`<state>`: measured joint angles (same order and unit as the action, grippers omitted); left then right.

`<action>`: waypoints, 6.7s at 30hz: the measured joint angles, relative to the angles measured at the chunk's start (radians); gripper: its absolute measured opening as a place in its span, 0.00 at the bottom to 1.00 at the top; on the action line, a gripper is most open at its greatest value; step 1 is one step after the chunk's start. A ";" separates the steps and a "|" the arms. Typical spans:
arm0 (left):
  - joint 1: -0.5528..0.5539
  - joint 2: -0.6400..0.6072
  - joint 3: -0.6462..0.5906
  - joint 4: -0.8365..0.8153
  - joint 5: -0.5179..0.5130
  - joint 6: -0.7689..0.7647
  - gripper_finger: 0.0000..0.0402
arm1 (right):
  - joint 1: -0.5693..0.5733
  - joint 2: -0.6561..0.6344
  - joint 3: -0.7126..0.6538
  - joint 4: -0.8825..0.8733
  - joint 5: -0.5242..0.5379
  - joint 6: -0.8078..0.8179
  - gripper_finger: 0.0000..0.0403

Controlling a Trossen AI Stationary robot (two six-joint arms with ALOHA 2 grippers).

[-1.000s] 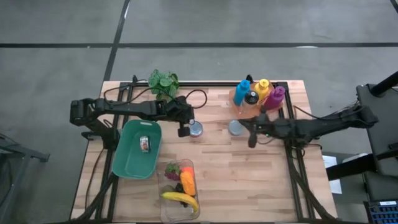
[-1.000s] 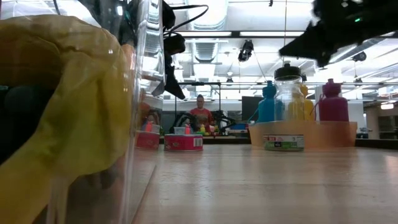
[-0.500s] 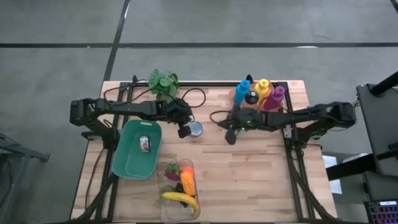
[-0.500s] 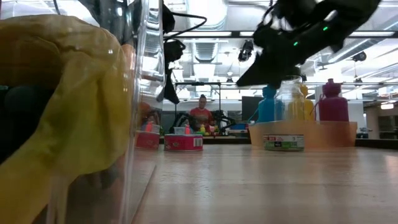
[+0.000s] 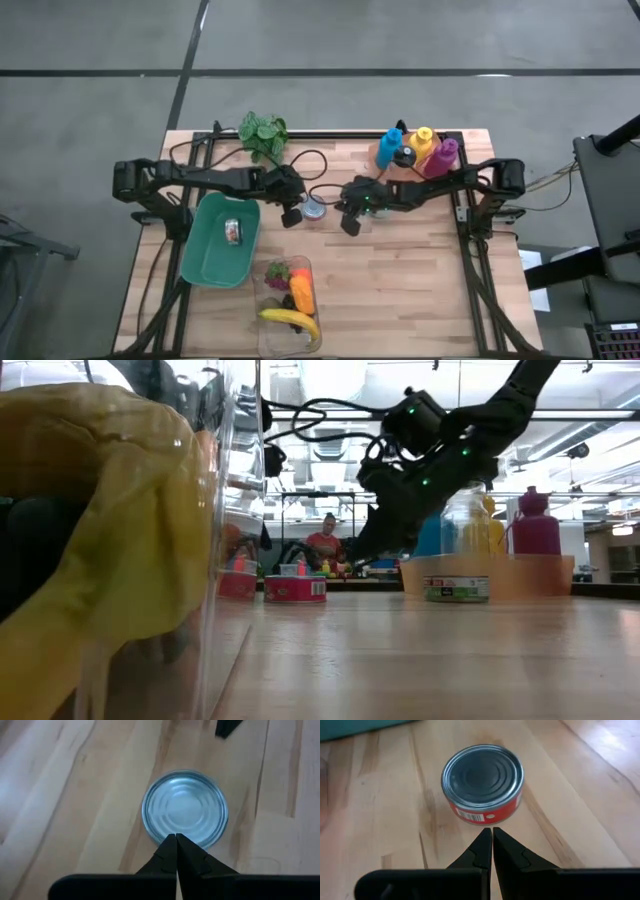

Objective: Pick & Place Food Item
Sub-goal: Put the red tuna can into the blue bin

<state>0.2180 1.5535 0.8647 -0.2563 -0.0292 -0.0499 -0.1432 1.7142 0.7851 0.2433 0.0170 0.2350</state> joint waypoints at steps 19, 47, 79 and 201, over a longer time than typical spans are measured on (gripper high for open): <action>0.000 0.103 -0.014 0.102 0.075 0.062 0.00 | -0.012 0.039 0.025 0.000 -0.026 0.000 0.03; 0.000 0.132 0.029 0.092 0.026 0.132 0.00 | -0.040 0.297 0.155 0.061 -0.138 -0.029 0.03; 0.000 0.110 0.000 -0.064 -0.084 0.152 0.00 | -0.040 0.266 0.141 0.056 -0.133 -0.033 0.03; 0.002 0.110 -0.037 0.077 -0.073 0.158 0.00 | -0.032 0.253 0.293 0.112 -0.119 -0.265 0.03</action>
<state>0.2203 1.6630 0.8274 -0.1791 -0.1024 0.1081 -0.1749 1.9675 1.0784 0.3557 -0.1020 -0.0300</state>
